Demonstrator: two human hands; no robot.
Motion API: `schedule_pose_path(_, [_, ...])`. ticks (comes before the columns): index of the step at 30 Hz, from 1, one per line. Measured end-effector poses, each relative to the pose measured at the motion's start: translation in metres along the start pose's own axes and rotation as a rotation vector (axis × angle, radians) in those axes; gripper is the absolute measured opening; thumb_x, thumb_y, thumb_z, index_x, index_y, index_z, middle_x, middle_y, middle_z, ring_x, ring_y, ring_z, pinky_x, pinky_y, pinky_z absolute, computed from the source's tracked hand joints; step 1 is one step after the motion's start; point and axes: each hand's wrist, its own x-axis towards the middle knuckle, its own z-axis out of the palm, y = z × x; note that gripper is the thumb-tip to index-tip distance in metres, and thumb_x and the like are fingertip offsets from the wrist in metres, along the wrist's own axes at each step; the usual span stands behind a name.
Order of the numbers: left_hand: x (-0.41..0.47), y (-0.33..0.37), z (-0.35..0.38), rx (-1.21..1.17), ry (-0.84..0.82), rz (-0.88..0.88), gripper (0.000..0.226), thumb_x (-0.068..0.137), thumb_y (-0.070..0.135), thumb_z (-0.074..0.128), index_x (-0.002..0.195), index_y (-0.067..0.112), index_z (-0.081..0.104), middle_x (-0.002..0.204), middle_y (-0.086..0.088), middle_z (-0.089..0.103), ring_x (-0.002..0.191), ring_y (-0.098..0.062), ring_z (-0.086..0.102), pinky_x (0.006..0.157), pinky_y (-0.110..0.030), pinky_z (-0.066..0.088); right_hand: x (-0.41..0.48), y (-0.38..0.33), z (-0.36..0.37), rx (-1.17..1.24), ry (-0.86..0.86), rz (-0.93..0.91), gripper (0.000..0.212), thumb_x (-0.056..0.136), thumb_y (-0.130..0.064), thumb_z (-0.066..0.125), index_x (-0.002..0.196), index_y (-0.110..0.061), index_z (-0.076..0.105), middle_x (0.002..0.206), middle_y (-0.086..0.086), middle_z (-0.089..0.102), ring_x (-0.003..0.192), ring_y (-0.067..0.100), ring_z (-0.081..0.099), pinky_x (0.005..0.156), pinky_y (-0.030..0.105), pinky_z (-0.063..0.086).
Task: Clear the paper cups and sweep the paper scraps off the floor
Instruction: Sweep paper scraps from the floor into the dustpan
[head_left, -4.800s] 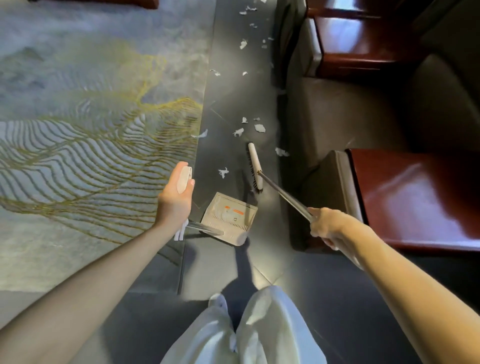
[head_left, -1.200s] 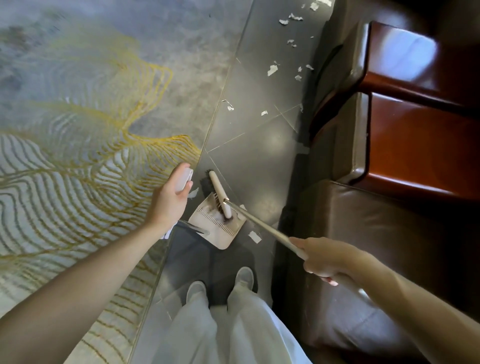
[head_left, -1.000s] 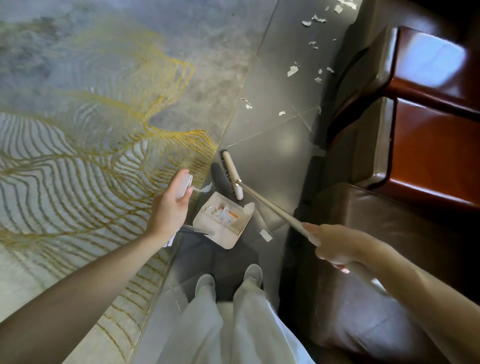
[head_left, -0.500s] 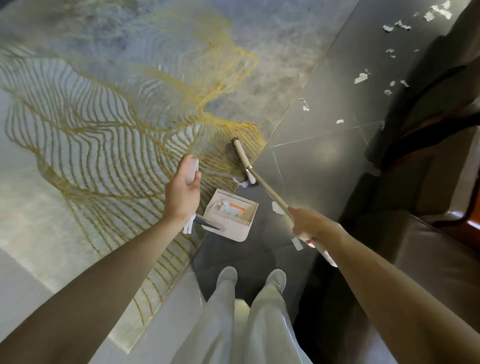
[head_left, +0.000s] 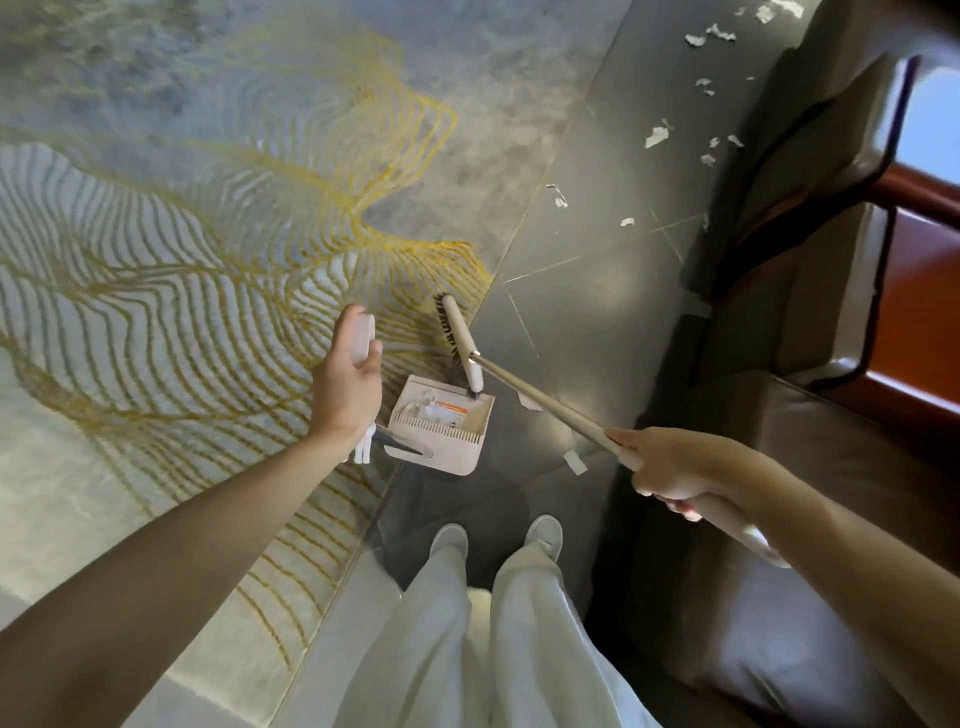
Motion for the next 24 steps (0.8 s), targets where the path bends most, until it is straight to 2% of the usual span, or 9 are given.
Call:
schedule_pose_path(2, [-0.006, 0.005, -0.001, 0.051, -0.069, 0.072, 0.04, 0.1, 0.018, 0.047, 0.139, 0.024, 0.044, 0.127, -0.008, 0.059, 0.114, -0.027, 0.055, 0.086, -0.024, 0.036, -0.005, 0.01, 0.003, 0.061, 0.022, 0.025, 0.075, 0.093, 0.001, 0.05, 0.151, -0.037, 0.02, 0.085, 0.009, 0.052, 0.053, 0.012, 0.046, 0.042, 0.021, 0.041])
schedule_pose_path(5, [-0.014, 0.009, -0.001, 0.078, -0.201, 0.171, 0.038, 0.098, 0.018, 0.05, 0.136, 0.023, 0.048, 0.113, -0.014, 0.064, 0.101, -0.033, 0.061, 0.081, -0.027, 0.04, -0.007, 0.029, 0.014, 0.137, 0.057, 0.075, 0.075, 0.092, 0.002, 0.05, 0.151, -0.033, 0.021, 0.084, 0.009, 0.053, 0.054, 0.013, 0.047, 0.044, 0.022, 0.042])
schedule_pose_path(9, [-0.014, 0.021, 0.01, 0.1, -0.336, 0.266, 0.042, 0.097, 0.013, 0.054, 0.138, 0.019, 0.05, 0.129, -0.003, 0.06, 0.121, -0.02, 0.054, 0.091, -0.014, 0.033, -0.01, 0.047, 0.038, 0.086, 0.177, 0.102, 0.071, 0.094, 0.0, 0.047, 0.153, -0.026, 0.018, 0.08, -0.004, 0.043, 0.066, 0.012, 0.051, 0.05, 0.019, 0.042])
schedule_pose_path(12, [-0.012, 0.026, 0.025, 0.151, -0.411, 0.338, 0.043, 0.096, 0.016, 0.056, 0.138, 0.024, 0.05, 0.13, -0.002, 0.061, 0.121, -0.023, 0.056, 0.094, -0.02, 0.036, -0.001, 0.052, 0.054, 0.129, 0.201, 0.158, 0.068, 0.093, -0.001, 0.049, 0.152, -0.024, 0.024, 0.086, 0.001, 0.051, 0.073, 0.014, 0.057, 0.051, 0.019, 0.043])
schedule_pose_path(14, [-0.015, 0.028, 0.039, 0.159, -0.418, 0.349, 0.043, 0.095, 0.018, 0.058, 0.137, 0.027, 0.051, 0.13, -0.003, 0.061, 0.12, -0.026, 0.057, 0.097, -0.027, 0.04, 0.008, 0.052, 0.066, 0.177, 0.182, 0.178, 0.069, 0.091, -0.002, 0.052, 0.151, -0.022, 0.026, 0.088, 0.003, 0.054, 0.073, 0.015, 0.058, 0.052, 0.021, 0.044])
schedule_pose_path(19, [-0.002, 0.04, 0.053, 0.155, -0.396, 0.396, 0.043, 0.096, 0.017, 0.057, 0.138, 0.024, 0.051, 0.131, -0.002, 0.061, 0.12, -0.023, 0.057, 0.092, -0.019, 0.036, 0.011, 0.043, 0.09, 0.184, 0.083, 0.076, 0.074, 0.093, -0.002, 0.05, 0.154, -0.025, 0.015, 0.082, 0.002, 0.051, 0.062, 0.012, 0.051, 0.055, 0.023, 0.047])
schedule_pose_path(21, [0.002, 0.037, 0.052, 0.17, -0.411, 0.393, 0.043, 0.096, 0.017, 0.057, 0.138, 0.024, 0.051, 0.13, -0.001, 0.061, 0.119, -0.023, 0.058, 0.092, -0.021, 0.038, 0.0, 0.048, 0.097, 0.238, 0.013, 0.055, 0.072, 0.093, -0.001, 0.05, 0.152, -0.029, 0.021, 0.087, 0.007, 0.056, 0.059, 0.013, 0.051, 0.054, 0.024, 0.048])
schedule_pose_path(24, [-0.006, 0.033, 0.053, 0.175, -0.462, 0.394, 0.043, 0.096, 0.017, 0.057, 0.137, 0.025, 0.051, 0.126, -0.002, 0.063, 0.114, -0.023, 0.059, 0.089, -0.021, 0.037, -0.026, 0.063, 0.105, 0.333, -0.052, 0.061, 0.066, 0.093, 0.0, 0.05, 0.146, -0.033, 0.03, 0.083, 0.008, 0.056, 0.052, 0.011, 0.047, 0.046, 0.02, 0.044])
